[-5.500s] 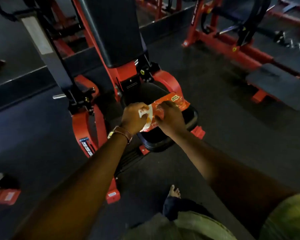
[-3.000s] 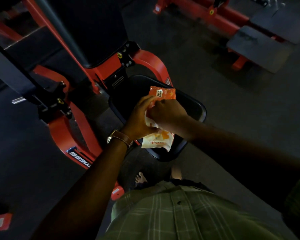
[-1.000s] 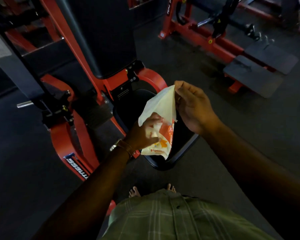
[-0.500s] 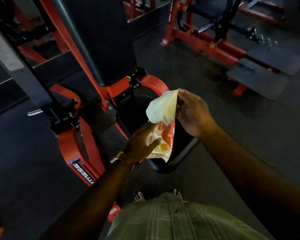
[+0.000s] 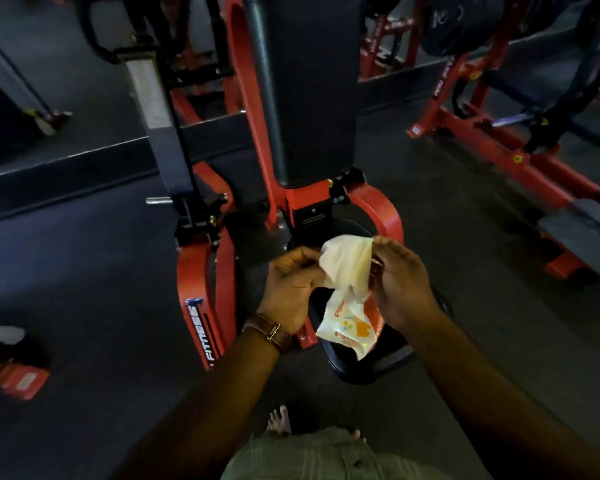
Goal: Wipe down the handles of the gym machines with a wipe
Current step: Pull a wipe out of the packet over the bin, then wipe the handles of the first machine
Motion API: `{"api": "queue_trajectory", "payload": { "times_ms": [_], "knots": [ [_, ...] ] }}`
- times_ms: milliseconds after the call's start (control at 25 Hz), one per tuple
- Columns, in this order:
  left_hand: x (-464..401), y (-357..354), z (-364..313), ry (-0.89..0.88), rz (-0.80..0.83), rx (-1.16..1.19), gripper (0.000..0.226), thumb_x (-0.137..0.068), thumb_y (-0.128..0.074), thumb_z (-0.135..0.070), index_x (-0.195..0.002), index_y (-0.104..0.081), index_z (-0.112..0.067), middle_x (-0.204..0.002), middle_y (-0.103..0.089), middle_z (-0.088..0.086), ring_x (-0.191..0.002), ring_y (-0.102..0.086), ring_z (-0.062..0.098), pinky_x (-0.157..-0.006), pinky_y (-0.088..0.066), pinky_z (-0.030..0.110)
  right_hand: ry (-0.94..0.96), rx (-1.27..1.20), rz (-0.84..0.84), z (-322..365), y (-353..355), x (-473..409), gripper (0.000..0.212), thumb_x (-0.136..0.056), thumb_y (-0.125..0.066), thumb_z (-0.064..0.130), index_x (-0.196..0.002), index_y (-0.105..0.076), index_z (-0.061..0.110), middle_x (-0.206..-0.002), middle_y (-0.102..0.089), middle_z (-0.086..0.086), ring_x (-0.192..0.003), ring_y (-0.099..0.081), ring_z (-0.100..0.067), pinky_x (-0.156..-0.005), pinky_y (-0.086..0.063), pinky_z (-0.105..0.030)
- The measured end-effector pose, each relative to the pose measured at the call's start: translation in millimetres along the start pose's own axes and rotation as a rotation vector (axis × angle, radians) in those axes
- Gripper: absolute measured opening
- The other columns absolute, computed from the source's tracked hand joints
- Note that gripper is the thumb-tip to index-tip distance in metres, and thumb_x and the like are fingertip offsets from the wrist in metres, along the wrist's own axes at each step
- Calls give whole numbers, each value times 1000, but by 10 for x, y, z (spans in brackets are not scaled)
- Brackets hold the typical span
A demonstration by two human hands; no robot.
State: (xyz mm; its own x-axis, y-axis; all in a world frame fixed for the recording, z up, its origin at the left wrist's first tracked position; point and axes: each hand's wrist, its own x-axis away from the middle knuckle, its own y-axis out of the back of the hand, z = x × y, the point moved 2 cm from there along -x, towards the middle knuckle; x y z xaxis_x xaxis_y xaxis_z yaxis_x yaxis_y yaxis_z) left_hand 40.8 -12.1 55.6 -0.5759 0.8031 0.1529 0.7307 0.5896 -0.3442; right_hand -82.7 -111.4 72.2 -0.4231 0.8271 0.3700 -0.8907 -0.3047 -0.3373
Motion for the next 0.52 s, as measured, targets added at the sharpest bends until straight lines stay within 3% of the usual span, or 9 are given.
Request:
{"api": "queue_trajectory", "payload": {
  "times_ms": [120,280,400,520],
  "knots": [
    [118,227,-175,-73,-173,-72,35,-75,-58,22,-76,-71,-10,-77,-70,1,-71,-64,17,-55,-51,26,85,206,59,-119,-199,46,15,-97,-53,2,-106,-64,-2,-102,-71,-17,-95,-69,-32,-76,-58,-39],
    [445,546,-533,-199,-348,-354,32,-75,-69,18,-74,-68,-14,-76,-70,-2,-71,-66,10,-66,-54,27,335,435,279,-291,-621,372,21,-95,-64,18,-116,-66,15,-110,-70,-3,-103,-67,-12,-88,-54,-27],
    [684,800,-838,-299,-260,-535,23,-76,-74,13,-91,-74,-5,-91,-75,8,-86,-74,20,-78,-60,34,228,483,593,-469,-1018,614,44,-86,-70,33,-128,-62,19,-117,-71,2,-107,-68,-10,-88,-56,-27],
    [912,1189,-1167,-276,-216,-625,32,-78,-73,12,-105,-73,-4,-102,-75,8,-96,-73,20,-84,-60,35,150,460,694,-623,-1409,723,31,-92,-69,14,-122,-66,19,-111,-75,-2,-104,-71,-20,-89,-56,-37]
  ]
}}
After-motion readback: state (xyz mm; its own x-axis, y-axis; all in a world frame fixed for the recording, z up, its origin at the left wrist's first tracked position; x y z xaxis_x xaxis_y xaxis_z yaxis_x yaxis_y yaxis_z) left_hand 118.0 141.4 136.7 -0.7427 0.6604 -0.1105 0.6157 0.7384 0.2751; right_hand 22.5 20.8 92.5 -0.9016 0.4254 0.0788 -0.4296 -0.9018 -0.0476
